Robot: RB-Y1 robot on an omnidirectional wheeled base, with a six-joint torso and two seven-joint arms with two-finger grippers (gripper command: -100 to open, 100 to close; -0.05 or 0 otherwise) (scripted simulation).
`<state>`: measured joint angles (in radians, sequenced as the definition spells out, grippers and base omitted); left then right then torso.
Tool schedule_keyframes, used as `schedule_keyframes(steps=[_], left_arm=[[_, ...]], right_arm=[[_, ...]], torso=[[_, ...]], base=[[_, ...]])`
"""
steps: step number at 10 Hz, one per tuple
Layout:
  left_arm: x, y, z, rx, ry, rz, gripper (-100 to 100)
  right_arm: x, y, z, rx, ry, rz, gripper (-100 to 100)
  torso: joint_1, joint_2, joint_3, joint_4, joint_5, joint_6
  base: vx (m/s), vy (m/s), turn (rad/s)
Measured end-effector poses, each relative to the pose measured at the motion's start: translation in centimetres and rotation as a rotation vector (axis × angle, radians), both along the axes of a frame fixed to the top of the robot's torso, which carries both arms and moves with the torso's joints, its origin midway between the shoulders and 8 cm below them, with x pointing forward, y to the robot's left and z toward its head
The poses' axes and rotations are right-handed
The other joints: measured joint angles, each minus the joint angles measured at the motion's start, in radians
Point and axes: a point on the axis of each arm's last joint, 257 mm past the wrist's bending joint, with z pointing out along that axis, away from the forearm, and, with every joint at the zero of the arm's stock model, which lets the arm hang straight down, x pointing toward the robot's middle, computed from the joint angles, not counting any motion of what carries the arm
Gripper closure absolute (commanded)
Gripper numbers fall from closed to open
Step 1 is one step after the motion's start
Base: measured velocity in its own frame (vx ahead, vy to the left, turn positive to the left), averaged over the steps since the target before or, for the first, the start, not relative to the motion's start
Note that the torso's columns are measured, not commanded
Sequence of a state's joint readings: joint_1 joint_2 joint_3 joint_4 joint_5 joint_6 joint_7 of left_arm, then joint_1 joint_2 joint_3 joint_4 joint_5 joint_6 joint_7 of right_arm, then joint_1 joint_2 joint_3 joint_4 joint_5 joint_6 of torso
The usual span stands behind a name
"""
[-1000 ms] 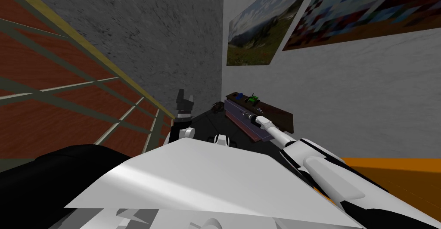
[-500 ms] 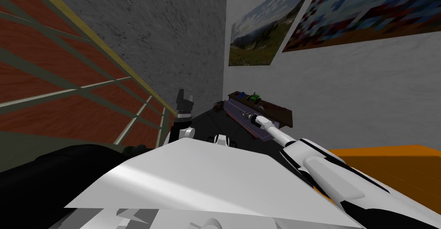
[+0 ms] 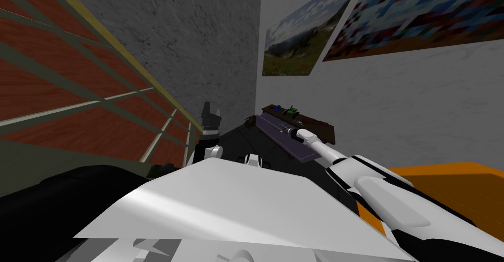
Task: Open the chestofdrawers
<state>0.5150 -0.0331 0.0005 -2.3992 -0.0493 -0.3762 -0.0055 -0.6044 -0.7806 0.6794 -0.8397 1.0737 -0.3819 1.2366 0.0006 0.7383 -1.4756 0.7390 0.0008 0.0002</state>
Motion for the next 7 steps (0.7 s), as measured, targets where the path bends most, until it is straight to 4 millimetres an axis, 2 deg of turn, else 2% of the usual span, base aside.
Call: schedule_keyframes(steps=[1,2,7], left_arm=[[0.0,0.0,0.0,0.0,0.0,0.0,0],[0.0,0.0,0.0,0.0,0.0,0.0,0],[0.0,0.0,0.0,0.0,0.0,0.0,0]], right_arm=[[0.31,-0.85,0.78,0.002,0.001,0.0,-100],[0.29,-0.89,0.85,0.002,0.002,0.004,0],[0.29,-0.87,0.85,0.002,0.002,0.003,0]], torso=[[0.001,0.001,0.001,0.001,0.001,0.0],[-0.001,0.001,0.001,0.0,0.0,0.0],[0.0,0.0,0.0,-0.001,-0.001,0.0]], base=[[-0.008,0.027,-0.003],[0.0,0.006,0.001],[0.0,0.0,0.0]])
